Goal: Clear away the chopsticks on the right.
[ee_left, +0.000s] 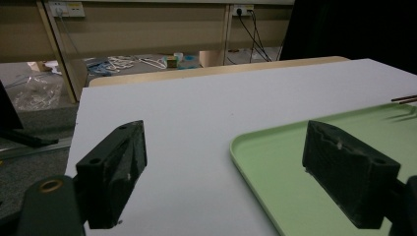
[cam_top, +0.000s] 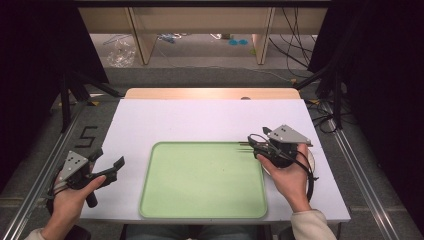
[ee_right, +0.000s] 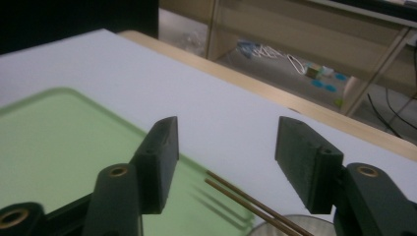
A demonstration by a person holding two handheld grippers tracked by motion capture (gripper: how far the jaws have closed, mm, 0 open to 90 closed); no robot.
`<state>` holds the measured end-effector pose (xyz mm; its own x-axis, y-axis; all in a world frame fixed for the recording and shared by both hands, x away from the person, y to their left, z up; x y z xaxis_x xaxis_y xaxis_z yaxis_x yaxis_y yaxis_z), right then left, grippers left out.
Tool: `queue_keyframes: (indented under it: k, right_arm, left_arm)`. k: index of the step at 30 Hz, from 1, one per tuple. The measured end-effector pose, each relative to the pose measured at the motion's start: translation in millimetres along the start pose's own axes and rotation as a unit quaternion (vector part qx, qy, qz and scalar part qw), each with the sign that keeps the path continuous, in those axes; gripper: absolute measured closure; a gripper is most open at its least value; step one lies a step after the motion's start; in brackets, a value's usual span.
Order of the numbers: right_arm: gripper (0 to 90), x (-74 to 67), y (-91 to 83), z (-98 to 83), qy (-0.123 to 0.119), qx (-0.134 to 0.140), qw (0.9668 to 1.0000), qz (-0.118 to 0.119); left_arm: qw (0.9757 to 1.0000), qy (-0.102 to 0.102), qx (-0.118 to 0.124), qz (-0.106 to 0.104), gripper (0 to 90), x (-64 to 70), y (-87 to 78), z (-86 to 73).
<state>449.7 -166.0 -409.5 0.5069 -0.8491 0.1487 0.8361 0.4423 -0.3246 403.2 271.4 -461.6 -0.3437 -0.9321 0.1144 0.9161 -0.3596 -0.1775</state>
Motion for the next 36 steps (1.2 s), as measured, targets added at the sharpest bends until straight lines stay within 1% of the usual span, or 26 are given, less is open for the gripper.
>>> queue_keyframes:
  k: [2, 4, 7, 8, 9, 11, 13, 14, 16, 18, 19, 20, 21, 22, 23, 24, 25, 26, 27, 28, 29, 30, 31, 32, 35, 36]
  right_arm:
    - [46.0, 3.0, 1.1, 0.8, -0.001, -0.007, 1.0, -0.003]
    - [52.4, 12.9, 4.1, 1.6, 0.001, -0.046, 0.9989, -0.009]
    - [57.0, 20.3, 7.3, 1.6, 0.001, -0.075, 0.9971, -0.015]
    - [60.5, 22.5, 9.1, 2.3, 0.007, -0.086, 0.9962, -0.015]
    - [71.2, 28.2, 12.6, -1.0, 0.008, -0.127, 0.9917, -0.016]
    - [77.3, 32.9, 14.8, 0.0, 0.011, -0.132, 0.9908, -0.031]
    - [83.4, 36.5, 18.7, -2.8, 0.024, -0.165, 0.9854, -0.034]
    - [89.6, 39.1, 23.7, -5.9, 0.043, -0.192, 0.9798, -0.036]
    - [90.0, 41.2, 26.5, -7.2, 0.051, -0.201, 0.9774, -0.04]
    - [90.0, 47.1, 35.8, -15.3, 0.077, -0.234, 0.9679, -0.05]
    - [90.0, 47.1, 35.8, -15.3, 0.077, -0.234, 0.9679, -0.05]
    - [90.0, 50.9, 42.2, -24.4, 0.086, -0.261, 0.9598, -0.056]
    - [90.0, 50.9, 42.2, -24.4, 0.086, -0.261, 0.9598, -0.056]
    - [90.0, 54.6, 48.6, -33.5, 0.092, -0.281, 0.9532, -0.063]
    - [90.0, 54.6, 48.6, -33.5, 0.092, -0.281, 0.9532, -0.063]
    - [90.0, 56.2, 50.7, -39.3, 0.092, -0.297, 0.9481, -0.065]
    - [90.0, 57.0, 54.4, -43.9, 0.098, -0.302, 0.9461, -0.064]
    - [90.0, 59.3, 58.9, -54.4, 0.094, -0.324, 0.9385, -0.072]
    - [90.0, 59.3, 58.9, -54.4, 0.094, -0.324, 0.9385, -0.072]
    - [90.0, 58.6, 63.0, -63.1, 0.099, -0.34, 0.9327, -0.068]
    - [90.0, 58.6, 63.0, -63.1, 0.099, -0.34, 0.9327, -0.068]
    - [90.0, 59.8, 64.6, -71.3, 0.095, -0.357, 0.9266, -0.069]
    - [90.0, 59.8, 64.6, -71.3, 0.095, -0.357, 0.9266, -0.069]
    - [90.0, 57.9, 65.2, -73.1, 0.11, -0.364, 0.9218, -0.073]
    - [90.0, 64.2, 71.8, -77.8, 0.085, -0.358, 0.9272, -0.072]
    - [90.0, 61.5, 71.4, -79.2, 0.1, -0.37, 0.9201, -0.08]
  left_arm:
    - [1.0, 0.0, 0.001, 0.0, 17.4, 0.0, -0.3, 0.4]
    - [1.0, -0.002, 0.003, 0.0, 17.7, -0.4, -0.2, 0.7]
    - [1.0, -0.001, -0.001, -0.001, 17.6, -0.6, -0.7, -0.7]
    - [1.0, -0.002, 0.0, 0.0, 17.6, -0.6, -1.0, -0.3]
    - [1.0, -0.001, 0.005, -0.002, 17.7, -0.6, -0.8, 0.5]
    - [1.0, -0.002, 0.003, -0.001, 17.8, -0.5, -0.7, 0.1]
    - [1.0, -0.001, -0.001, 0.0, 17.8, -0.2, -0.5, -0.7]
    - [1.0, 0.0, 0.0, -0.001, 17.8, -0.2, -0.4, -0.6]
    - [1.0, -0.001, 0.0, 0.0, 17.9, -0.4, -0.5, -0.5]
    - [1.0, -0.001, -0.001, 0.0, 17.9, -0.8, -0.3, -1.1]
    - [1.0, -0.003, -0.001, 0.0, 17.9, -1.0, -0.1, -1.2]
    - [1.0, -0.005, -0.001, 0.0, 18.0, -1.2, 0.0, -1.2]
    - [1.0, -0.004, -0.001, 0.0, 18.0, -1.3, 0.1, -1.4]
    - [1.0, -0.003, -0.002, 0.0, 18.1, -1.3, 0.2, -1.4]
    - [1.0, -0.002, -0.002, -0.001, 18.1, -1.2, 0.2, -1.5]
    - [1.0, -0.002, -0.002, -0.001, 18.1, -1.0, 0.1, -1.5]
    - [1.0, -0.002, -0.002, -0.001, 18.1, -0.9, 0.1, -1.5]
    - [1.0, -0.002, -0.003, -0.001, 18.1, -0.9, 0.0, -1.6]
    - [1.0, -0.001, -0.003, -0.001, 18.1, -1.0, 0.1, -1.7]
    - [1.0, -0.001, -0.004, -0.002, 18.2, -1.0, 0.3, -2.1]
    - [1.0, -0.001, -0.004, -0.002, 18.2, -1.0, 0.3, -2.1]
    - [1.0, -0.001, -0.004, -0.003, 18.2, -0.8, 0.5, -2.2]
    - [1.0, -0.001, -0.004, -0.003, 18.2, -0.8, 0.5, -2.2]
    - [1.0, -0.001, -0.003, -0.003, 18.2, -0.7, 0.6, -2.1]
    - [1.0, -0.001, -0.004, -0.002, 18.3, -0.9, 0.4, -2.2]
    - [1.0, -0.001, -0.003, -0.002, 18.3, -1.0, 0.4, -2.1]
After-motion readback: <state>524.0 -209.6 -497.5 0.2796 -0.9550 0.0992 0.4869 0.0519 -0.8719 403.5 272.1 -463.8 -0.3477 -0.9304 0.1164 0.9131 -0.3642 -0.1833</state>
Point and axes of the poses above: each handheld gripper's, and its own axes: y roughly forward along the jaws, z roughly out of its top, x roughly to its right, the point moved 9 cm from there along y, roughly forward along the jaws, and after that the axes turned 5 degrees about x, right-handed, at the moved point
